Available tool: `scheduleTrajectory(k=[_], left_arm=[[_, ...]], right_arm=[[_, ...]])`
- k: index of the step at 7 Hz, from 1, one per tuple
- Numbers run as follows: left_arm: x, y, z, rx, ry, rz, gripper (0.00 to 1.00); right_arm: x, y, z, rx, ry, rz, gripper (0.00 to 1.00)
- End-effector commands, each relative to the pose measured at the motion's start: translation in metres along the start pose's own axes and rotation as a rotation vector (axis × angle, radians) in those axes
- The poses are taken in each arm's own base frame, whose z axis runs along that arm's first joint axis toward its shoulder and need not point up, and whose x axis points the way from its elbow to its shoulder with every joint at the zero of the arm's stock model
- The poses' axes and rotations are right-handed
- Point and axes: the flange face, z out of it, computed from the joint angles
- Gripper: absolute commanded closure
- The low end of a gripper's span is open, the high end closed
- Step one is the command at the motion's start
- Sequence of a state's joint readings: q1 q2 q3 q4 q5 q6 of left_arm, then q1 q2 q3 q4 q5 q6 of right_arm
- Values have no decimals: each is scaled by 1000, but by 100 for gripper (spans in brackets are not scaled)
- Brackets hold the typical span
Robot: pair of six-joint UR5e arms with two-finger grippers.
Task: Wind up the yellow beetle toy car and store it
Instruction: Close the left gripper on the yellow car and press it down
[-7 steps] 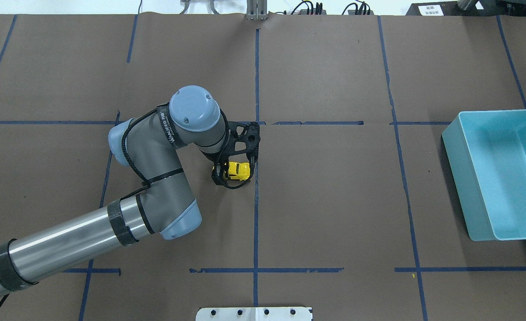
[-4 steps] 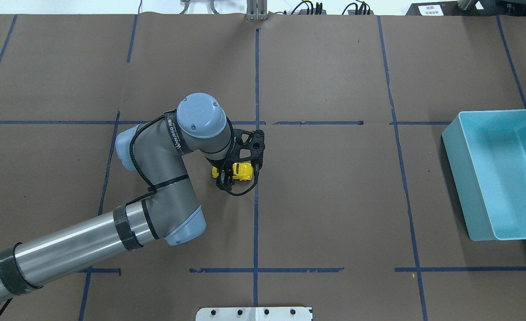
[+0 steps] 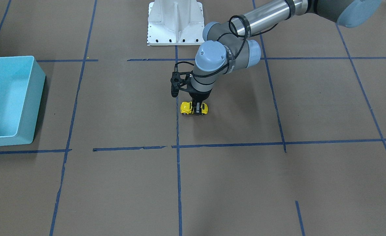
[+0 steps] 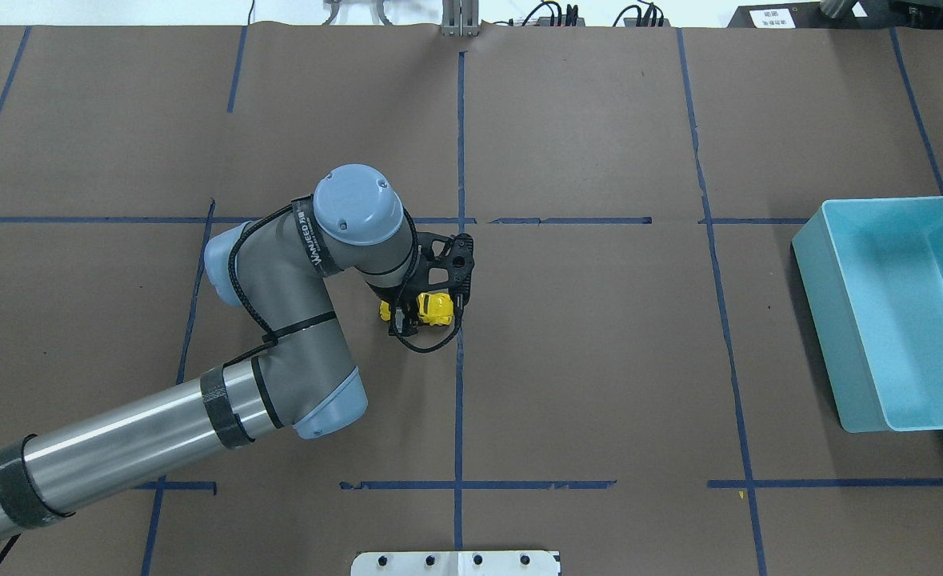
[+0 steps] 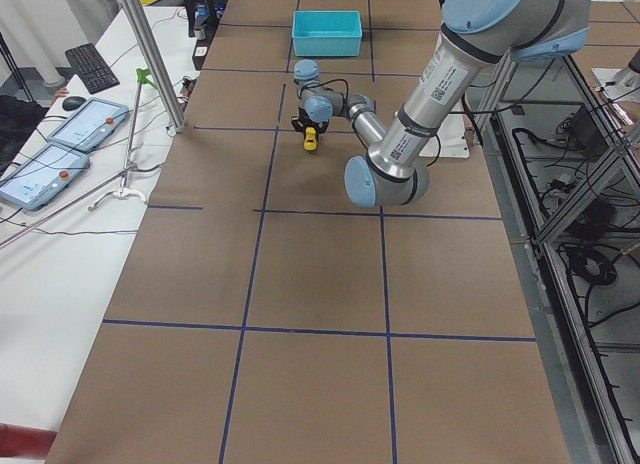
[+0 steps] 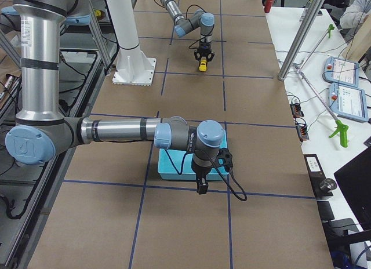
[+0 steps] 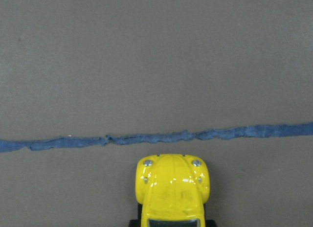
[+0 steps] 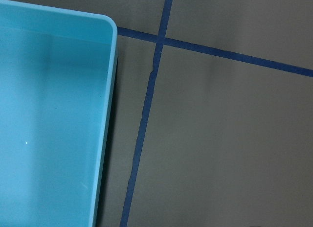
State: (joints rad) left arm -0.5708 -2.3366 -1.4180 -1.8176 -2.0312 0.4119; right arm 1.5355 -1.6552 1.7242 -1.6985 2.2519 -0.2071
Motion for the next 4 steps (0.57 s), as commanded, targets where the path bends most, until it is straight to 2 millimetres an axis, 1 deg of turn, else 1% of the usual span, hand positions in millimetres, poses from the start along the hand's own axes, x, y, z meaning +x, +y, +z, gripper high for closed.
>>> scheduleTrajectory(k=[1,2,3,4], left_arm=[[-3,-3,-11,54,-11,18,100],[-3,-2,-10,54,-11,19,100],[-1,-6,-10,97,-29,46,100],[0,0,-4,123,-39,52,100]], right_arm=[[0,0,0,0,0,0,0],[0,0,0,0,0,0,0],[0,0,0,0,0,0,0],[0,0,0,0,0,0,0]])
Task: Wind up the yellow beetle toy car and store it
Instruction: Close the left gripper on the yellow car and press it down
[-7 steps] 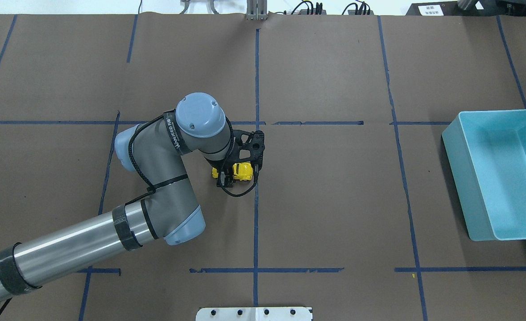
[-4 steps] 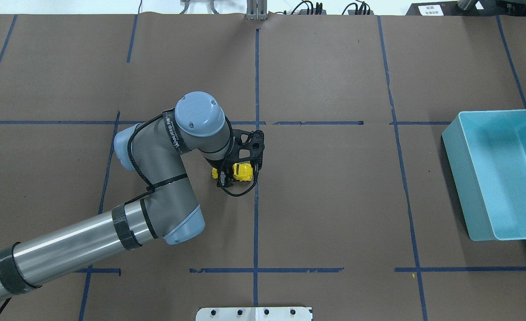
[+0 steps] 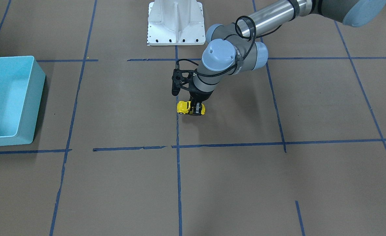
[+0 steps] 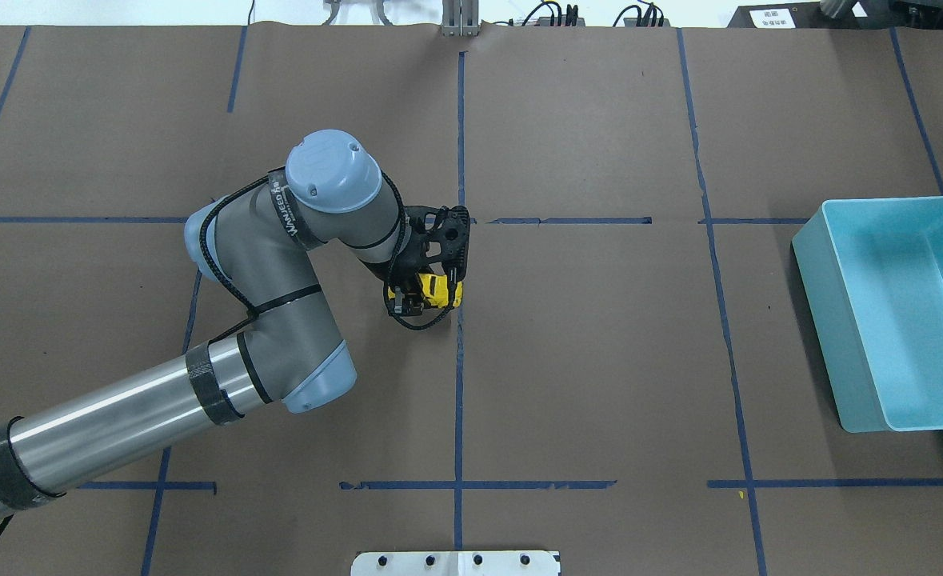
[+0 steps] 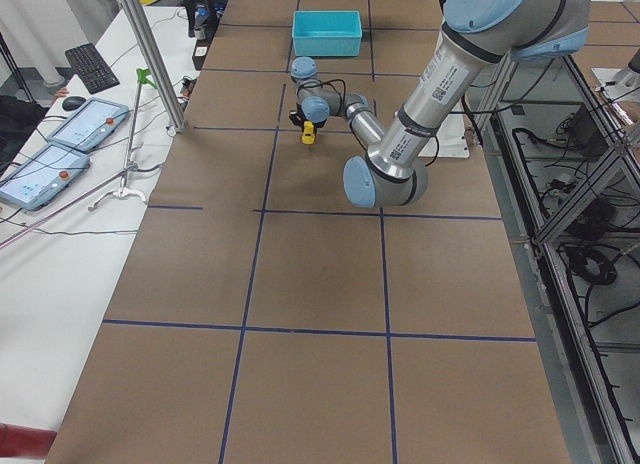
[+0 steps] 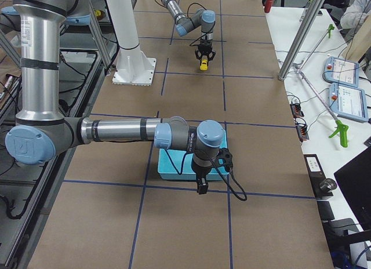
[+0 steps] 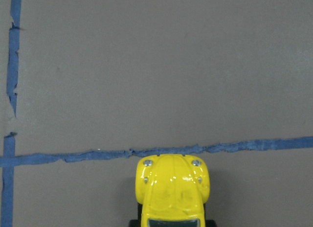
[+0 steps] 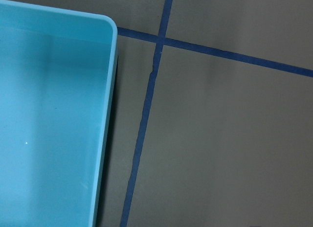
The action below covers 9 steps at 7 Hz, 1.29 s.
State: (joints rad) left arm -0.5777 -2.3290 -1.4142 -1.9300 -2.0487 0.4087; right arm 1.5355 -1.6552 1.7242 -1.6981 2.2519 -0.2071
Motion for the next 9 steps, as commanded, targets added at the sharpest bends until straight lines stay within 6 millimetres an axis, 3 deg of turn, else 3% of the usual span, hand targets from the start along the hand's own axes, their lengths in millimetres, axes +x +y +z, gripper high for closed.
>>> scheduleTrajectory(k=[1,9], left_arm=[[4,2,5,38,-12,5,100],[12,34,20,55,-15,21,100]], right_arm=[[0,1,1,-1,0,1,0],[0,1,1,-1,0,1,0]])
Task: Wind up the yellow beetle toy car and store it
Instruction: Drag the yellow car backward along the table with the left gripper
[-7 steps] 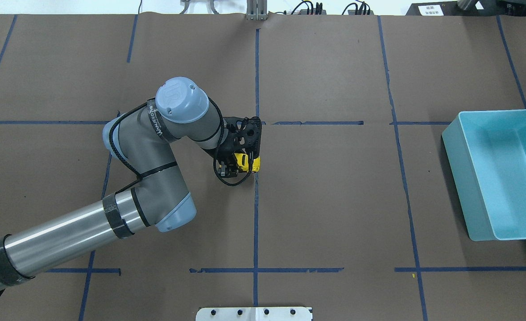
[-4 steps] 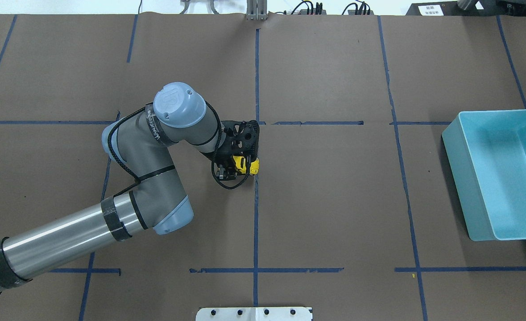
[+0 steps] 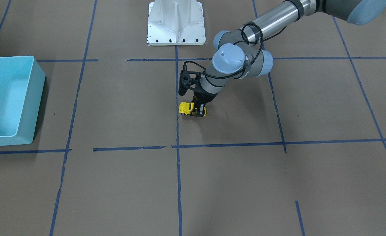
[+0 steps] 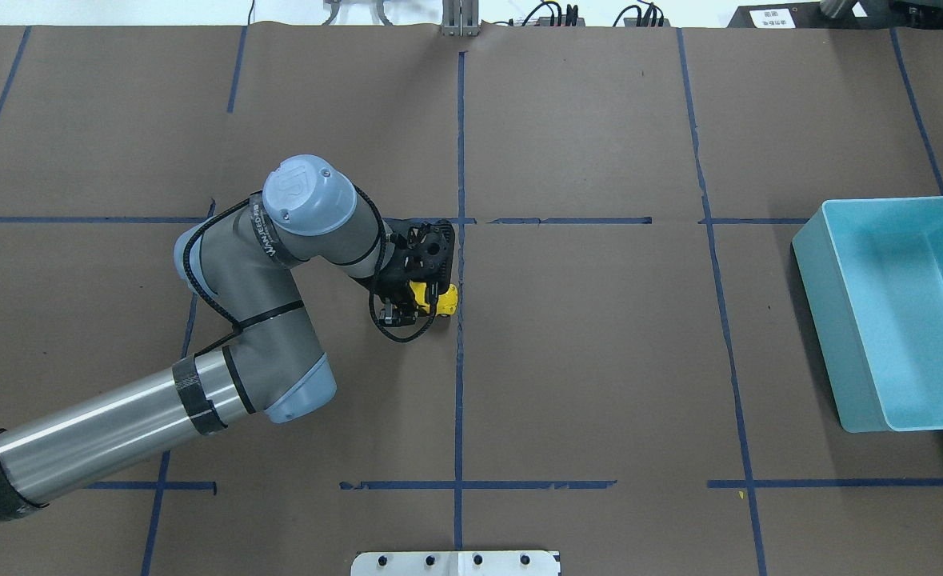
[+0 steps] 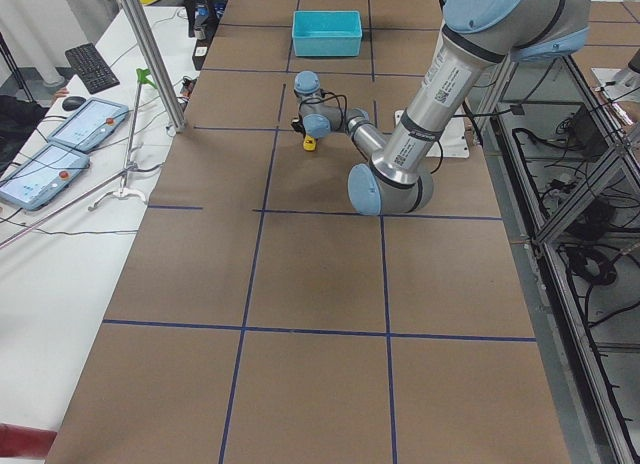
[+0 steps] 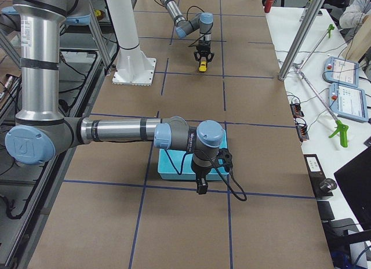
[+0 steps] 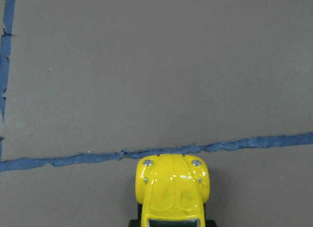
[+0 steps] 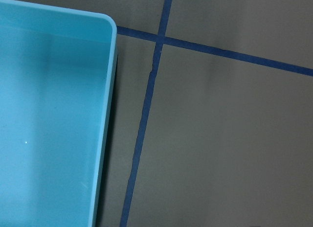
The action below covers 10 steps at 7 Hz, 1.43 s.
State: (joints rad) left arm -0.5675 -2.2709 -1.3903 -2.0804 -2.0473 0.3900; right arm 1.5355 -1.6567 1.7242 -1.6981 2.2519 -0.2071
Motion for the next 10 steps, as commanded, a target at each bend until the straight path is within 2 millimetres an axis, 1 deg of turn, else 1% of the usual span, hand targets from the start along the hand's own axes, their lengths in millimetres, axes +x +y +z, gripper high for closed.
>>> scheduleTrajectory(k=[1,2,3,4,5,6,8,10], left_arm=[[5,17,2,4,-1,9,100],[7,32,-2,28,-6,16,100],[5,48,-12,31,-1,8,100],[-1,57,-23,45,8,0,100],[-4,75,-31,61,12,-4,100],[1,88,-34,61,13,-6,100],[5,97,-32,53,18,-10,100],[7,97,-32,50,20,-12,100]], right_arm=[[0,0,0,0,0,0,0],[0,0,0,0,0,0,0],[0,0,0,0,0,0,0],[0,0,0,0,-1,0,0],[-1,-1,-1,3,-1,-2,0],[-1,0,-1,1,-1,-1,0],[-1,-1,-1,2,0,-2,0],[0,0,0,0,0,0,0]])
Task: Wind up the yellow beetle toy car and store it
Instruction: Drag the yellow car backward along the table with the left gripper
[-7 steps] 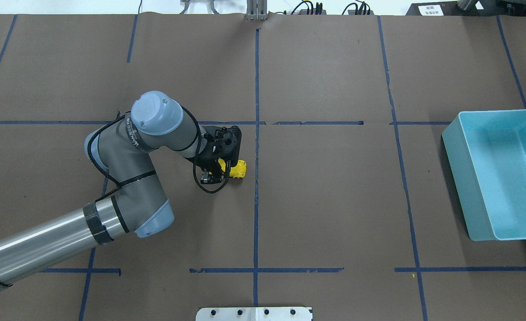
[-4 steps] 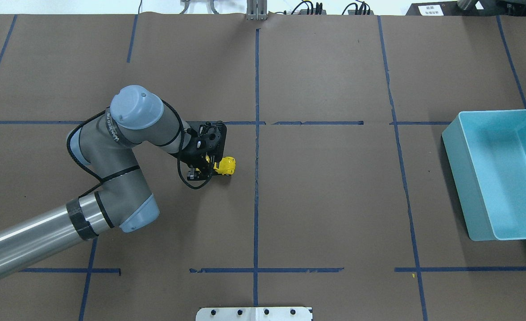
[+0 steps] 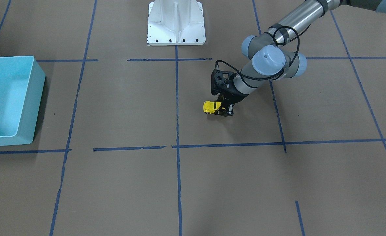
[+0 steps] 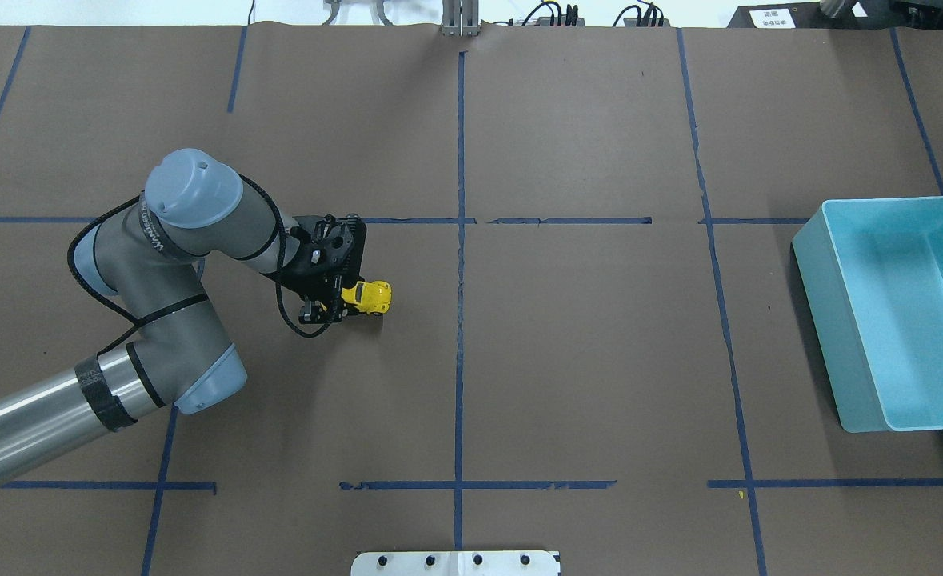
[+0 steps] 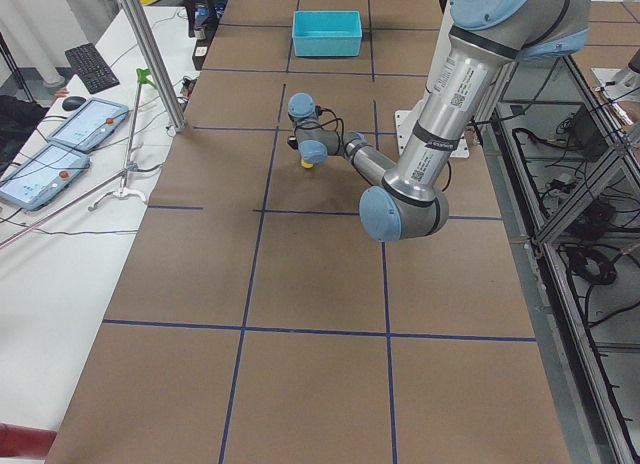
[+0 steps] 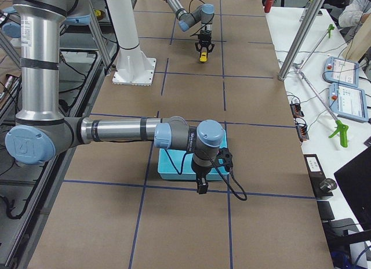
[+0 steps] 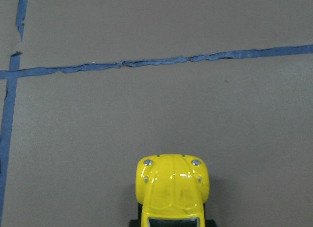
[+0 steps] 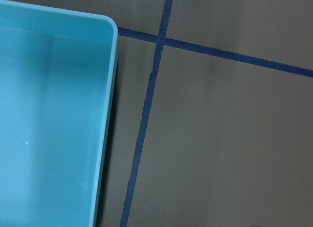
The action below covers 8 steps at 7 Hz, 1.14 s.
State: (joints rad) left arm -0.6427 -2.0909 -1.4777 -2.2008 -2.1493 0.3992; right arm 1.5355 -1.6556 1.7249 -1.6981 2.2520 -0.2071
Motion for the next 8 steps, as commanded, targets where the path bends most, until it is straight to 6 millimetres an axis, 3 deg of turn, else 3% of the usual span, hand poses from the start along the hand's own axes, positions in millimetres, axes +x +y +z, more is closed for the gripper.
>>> scheduleTrajectory(k=[1,3,5,6,7,8], left_arm=[[3,9,3,-12,6,-8,100],[6,20,3,-14,7,-7,100],[15,56,-9,-16,-1,5,100],[17,90,-21,-30,18,35,100],[25,144,-38,-24,9,66,96],[42,208,-56,-18,-17,89,36]], right_arm=[[0,1,1,-1,0,1,0],[0,1,0,-1,-2,1,0],[-1,0,0,1,-1,-1,0],[-1,0,0,0,-1,0,0],[-1,0,0,0,-1,0,0],[-1,0,0,0,-3,0,0]])
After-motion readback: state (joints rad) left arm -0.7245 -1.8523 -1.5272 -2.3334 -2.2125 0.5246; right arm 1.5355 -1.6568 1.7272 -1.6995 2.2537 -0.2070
